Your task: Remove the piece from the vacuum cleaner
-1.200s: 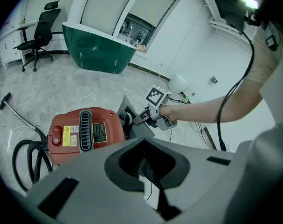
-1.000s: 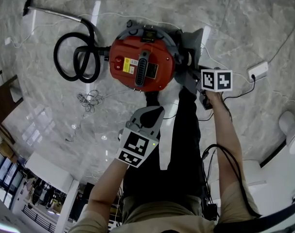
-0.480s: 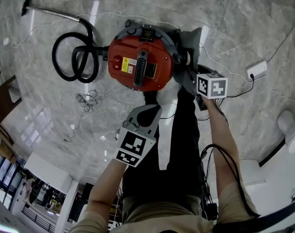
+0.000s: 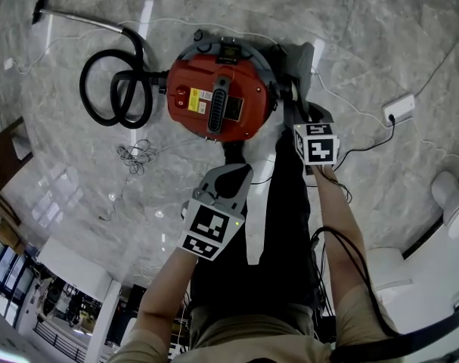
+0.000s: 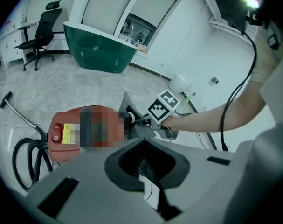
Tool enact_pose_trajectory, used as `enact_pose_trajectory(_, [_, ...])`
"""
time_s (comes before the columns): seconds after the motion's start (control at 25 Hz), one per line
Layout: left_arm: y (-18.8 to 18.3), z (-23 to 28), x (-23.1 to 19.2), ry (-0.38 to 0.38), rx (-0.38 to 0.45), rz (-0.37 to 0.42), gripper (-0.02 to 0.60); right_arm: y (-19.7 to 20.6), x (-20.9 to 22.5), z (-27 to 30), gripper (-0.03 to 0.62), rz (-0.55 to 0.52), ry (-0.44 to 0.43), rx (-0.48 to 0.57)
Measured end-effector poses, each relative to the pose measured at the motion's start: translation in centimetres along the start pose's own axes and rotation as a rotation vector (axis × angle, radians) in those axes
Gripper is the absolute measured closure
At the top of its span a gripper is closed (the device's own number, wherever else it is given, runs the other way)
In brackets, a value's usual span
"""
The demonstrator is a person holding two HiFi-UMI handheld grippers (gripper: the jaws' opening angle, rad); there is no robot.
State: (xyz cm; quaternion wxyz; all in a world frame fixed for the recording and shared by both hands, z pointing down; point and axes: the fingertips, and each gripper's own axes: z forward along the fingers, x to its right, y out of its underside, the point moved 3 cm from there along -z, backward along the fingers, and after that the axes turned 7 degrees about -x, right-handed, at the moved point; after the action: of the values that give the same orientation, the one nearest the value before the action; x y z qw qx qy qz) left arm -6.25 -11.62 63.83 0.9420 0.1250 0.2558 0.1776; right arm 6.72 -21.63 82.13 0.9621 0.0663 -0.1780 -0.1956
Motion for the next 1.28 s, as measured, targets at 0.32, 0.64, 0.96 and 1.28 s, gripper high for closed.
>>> enact_pose_trajectory(0.32, [0.06,0.37,0.15,0.005,-0.002,0.000,0.583,0.28,0.03,0.09,0.569,0.166,-0.123,0.000])
enact_pose_trajectory(0.64, [-0.18,0.10,-0.01,0.000,0.003,0.003,0.583,0.41,-0.02,0.22,0.571,0.031,-0.084,-0.011])
enact_pose_trajectory(0.96, [0.36,-0.04,-0.06,-0.001,-0.001,0.005,0.583,0.47,0.32,0.25,0.569,0.223,-0.192,0.030])
enact_pose_trajectory(1.28, [0.01,-0.27,-0.64,-0.012,0.011,0.006,0.583,0.33,0.09,0.21,0.571,-0.028,-0.056,-0.009])
